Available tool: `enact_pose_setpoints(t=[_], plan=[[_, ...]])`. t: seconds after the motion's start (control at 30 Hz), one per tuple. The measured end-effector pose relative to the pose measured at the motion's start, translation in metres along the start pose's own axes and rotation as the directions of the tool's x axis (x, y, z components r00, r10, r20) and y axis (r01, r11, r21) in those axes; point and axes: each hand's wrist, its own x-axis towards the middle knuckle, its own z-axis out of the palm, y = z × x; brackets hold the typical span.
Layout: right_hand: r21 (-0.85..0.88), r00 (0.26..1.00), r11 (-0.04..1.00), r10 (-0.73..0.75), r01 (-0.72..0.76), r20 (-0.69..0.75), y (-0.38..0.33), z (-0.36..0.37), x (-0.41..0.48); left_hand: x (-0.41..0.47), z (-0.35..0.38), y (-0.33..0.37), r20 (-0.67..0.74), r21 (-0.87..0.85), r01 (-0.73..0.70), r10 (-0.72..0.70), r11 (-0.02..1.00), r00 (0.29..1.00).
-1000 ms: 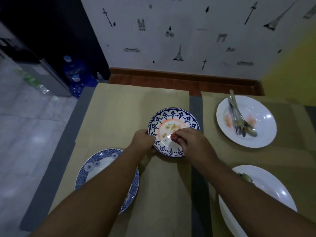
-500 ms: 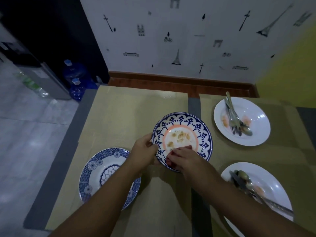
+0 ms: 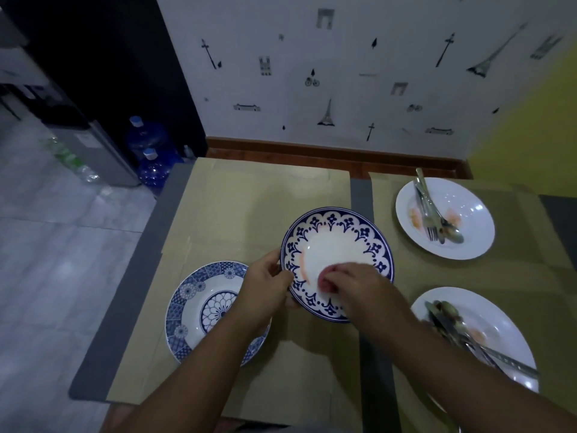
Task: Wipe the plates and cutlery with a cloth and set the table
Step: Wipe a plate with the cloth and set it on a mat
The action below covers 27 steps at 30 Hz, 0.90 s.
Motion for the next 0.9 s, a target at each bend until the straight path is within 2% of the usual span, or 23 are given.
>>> enact_pose_setpoints(t=[0.1, 0.23, 0.27, 0.3, 0.37, 0.43, 0.47, 0.63, 0.77, 0.9], plan=[[0.061, 0.997, 0.995, -0.072, 0.074, -0.021, -0.015, 0.008, 0.018, -0.006, 0.001, -0.003, 0.057, 0.023, 0.0, -0.001, 1.0, 0.998], [0.158, 0.956, 0.978, 0.173, -0.138, -0.236, -0.004, -0.008, 0.051, -0.015, 0.003, -0.004, 0.075, -0.002, -0.002, 0.002, 1.0, 0.997], [0.158, 0.95, 0.976, 0.189, -0.153, -0.25, -0.003, -0.008, 0.053, -0.016, 0.003, -0.003, 0.078, -0.012, -0.006, 0.007, 1.0, 0.997], [0.145, 0.958, 0.981, 0.157, -0.125, -0.238, -0.004, -0.008, 0.052, -0.015, 0.003, -0.002, 0.081, -0.014, -0.01, 0.011, 1.0, 0.997], [0.142, 0.992, 0.99, -0.006, 0.024, -0.125, -0.014, -0.005, 0.046, -0.012, 0.003, 0.001, 0.095, -0.009, -0.013, 0.014, 1.0, 0.995], [0.144, 0.988, 0.977, -0.152, 0.155, -0.034, -0.019, -0.004, 0.033, -0.01, 0.002, 0.004, 0.096, 0.003, -0.01, 0.01, 1.0, 0.995], [0.139, 0.984, 0.974, -0.177, 0.177, -0.014, -0.02, -0.006, 0.024, -0.009, 0.001, 0.005, 0.087, 0.004, -0.005, 0.005, 1.0, 0.996], [0.155, 0.986, 0.975, -0.167, 0.161, 0.025, -0.006, -0.005, -0.022, -0.002, -0.007, 0.005, 0.038, 0.008, 0.038, -0.038, 0.999, 0.999], [0.095, 0.951, 0.947, -0.309, 0.306, 0.013, -0.005, 0.001, -0.011, -0.007, -0.006, 0.006, 0.093, 0.007, 0.071, -0.072, 0.997, 0.993], [0.088, 0.972, 0.972, -0.208, 0.219, -0.111, -0.017, -0.021, 0.027, -0.013, -0.001, 0.005, 0.122, 0.016, 0.069, -0.07, 0.998, 0.99]])
